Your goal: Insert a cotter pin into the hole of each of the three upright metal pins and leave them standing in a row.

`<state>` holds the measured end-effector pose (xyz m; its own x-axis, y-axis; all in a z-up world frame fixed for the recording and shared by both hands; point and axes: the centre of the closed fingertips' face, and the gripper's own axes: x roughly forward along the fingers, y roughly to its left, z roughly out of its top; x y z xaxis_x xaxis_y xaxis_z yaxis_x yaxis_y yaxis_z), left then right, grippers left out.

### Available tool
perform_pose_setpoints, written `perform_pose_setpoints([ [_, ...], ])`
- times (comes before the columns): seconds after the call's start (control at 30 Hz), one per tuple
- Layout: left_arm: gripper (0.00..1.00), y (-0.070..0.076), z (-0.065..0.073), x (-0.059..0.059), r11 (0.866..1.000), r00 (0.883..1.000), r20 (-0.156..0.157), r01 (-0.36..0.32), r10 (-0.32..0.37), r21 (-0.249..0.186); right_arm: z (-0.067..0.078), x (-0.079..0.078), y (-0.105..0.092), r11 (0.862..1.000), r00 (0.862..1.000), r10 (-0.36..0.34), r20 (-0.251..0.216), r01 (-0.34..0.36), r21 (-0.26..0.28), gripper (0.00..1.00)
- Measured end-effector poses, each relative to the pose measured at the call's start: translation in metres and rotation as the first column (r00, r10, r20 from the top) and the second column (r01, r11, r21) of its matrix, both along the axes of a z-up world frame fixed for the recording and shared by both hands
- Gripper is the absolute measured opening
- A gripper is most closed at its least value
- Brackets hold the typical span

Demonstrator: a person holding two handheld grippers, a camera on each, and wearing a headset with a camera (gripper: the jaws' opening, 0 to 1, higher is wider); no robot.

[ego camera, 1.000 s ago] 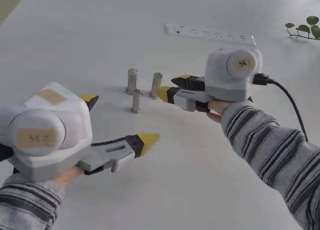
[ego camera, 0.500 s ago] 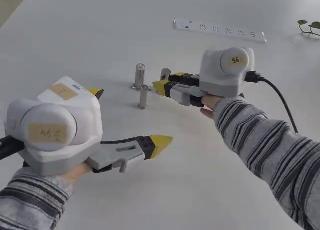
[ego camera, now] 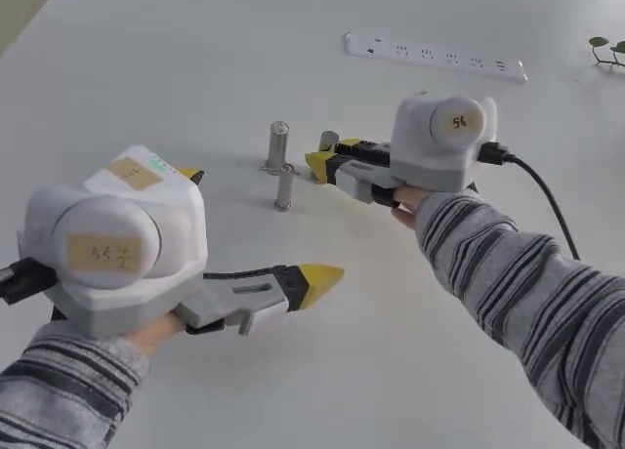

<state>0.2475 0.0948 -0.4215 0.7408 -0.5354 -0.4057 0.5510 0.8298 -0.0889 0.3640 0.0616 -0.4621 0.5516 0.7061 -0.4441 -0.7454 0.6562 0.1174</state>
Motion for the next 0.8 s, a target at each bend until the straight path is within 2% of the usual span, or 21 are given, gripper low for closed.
perform_pose_setpoints([
  [0.17, 0.99, -0.002, -0.001, 0.000, 1.000, 1.000, -0.003, 0.007, -0.006, 0.005, 0.003, 0.001, -0.004, 1.000, 1.000, -0.010, 0.022, 0.010, -0.025, 0.08],
  [0.43, 0.98, -0.001, 0.000, 0.002, 1.000, 1.000, -0.003, -0.002, 0.002, 0.002, 0.008, -0.009, -0.015, 0.997, 0.998, -0.013, 0.055, 0.017, -0.070, 0.08],
  [0.53, 0.98, -0.002, 0.001, 0.002, 1.000, 1.000, -0.002, 0.001, -0.001, -0.002, 0.010, -0.016, -0.022, 0.995, 0.998, -0.003, 0.071, 0.010, -0.104, 0.08],
  [0.8, 0.98, -0.006, 0.002, 0.001, 1.000, 1.000, 0.001, 0.015, -0.015, -0.002, 0.012, -0.036, -0.037, 0.992, 0.998, -0.016, 0.065, 0.024, -0.124, 0.08],
])
